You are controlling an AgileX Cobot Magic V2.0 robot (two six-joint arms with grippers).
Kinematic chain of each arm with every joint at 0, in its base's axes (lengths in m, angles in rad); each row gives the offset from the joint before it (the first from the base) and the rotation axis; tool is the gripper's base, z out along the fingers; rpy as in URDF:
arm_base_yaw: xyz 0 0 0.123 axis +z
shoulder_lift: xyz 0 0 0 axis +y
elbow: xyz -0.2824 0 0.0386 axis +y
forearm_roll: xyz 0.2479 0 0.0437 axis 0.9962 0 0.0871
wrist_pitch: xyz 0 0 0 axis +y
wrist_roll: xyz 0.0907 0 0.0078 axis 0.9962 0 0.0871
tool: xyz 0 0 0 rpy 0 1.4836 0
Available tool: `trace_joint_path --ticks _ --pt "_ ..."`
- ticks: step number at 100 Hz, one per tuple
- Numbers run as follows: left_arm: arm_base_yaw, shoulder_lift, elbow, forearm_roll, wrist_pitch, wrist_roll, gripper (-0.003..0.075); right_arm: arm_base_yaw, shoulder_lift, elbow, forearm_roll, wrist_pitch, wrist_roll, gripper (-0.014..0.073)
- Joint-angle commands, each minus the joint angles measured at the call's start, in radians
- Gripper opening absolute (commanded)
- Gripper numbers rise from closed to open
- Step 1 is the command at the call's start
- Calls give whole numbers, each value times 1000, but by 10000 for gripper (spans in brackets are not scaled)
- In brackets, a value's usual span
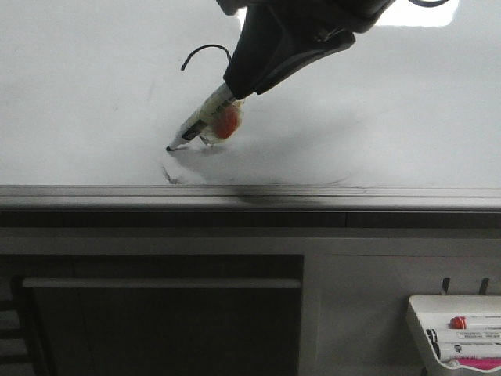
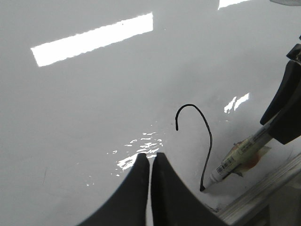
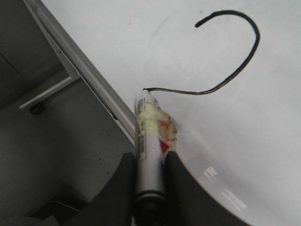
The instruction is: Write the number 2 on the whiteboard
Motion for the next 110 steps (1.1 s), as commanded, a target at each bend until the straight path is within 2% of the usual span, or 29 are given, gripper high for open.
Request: trace_joint_path --ticks 1,16,31,38,45,57,67,79,84,110 --pt "3 -2 -27 -17 -72 -6 -19 -31 -35 -28 -63 -45 33 -68" --pt "3 -2 -27 -17 -72 -6 -19 -92 -113 7 -197 43 150 -66" --pt "3 -2 -27 -17 -72 -6 -19 -111 -187 64 -195 63 155 -67" --pt "3 -2 -27 -1 -72 -6 -19 -93 -200 54 -152 71 155 -68" --pt "-15 10 -27 96 -59 -15 -19 -57 -202 31 -126 94 155 -71" --pt "-82 64 -27 362 -79 -42 -12 35 -197 -8 -126 120 108 -71" --pt "-139 130 -27 385 -124 -42 88 112 -196 -28 -126 120 79 -71" --pt "-149 207 -27 280 -162 -42 309 175 -181 -48 -124 161 79 -71" --pt "-149 235 -27 271 -191 -42 363 196 -174 -51 -122 163 79 -71" --pt "-149 320 -27 337 -195 -42 368 234 -166 -51 -85 142 79 -71"
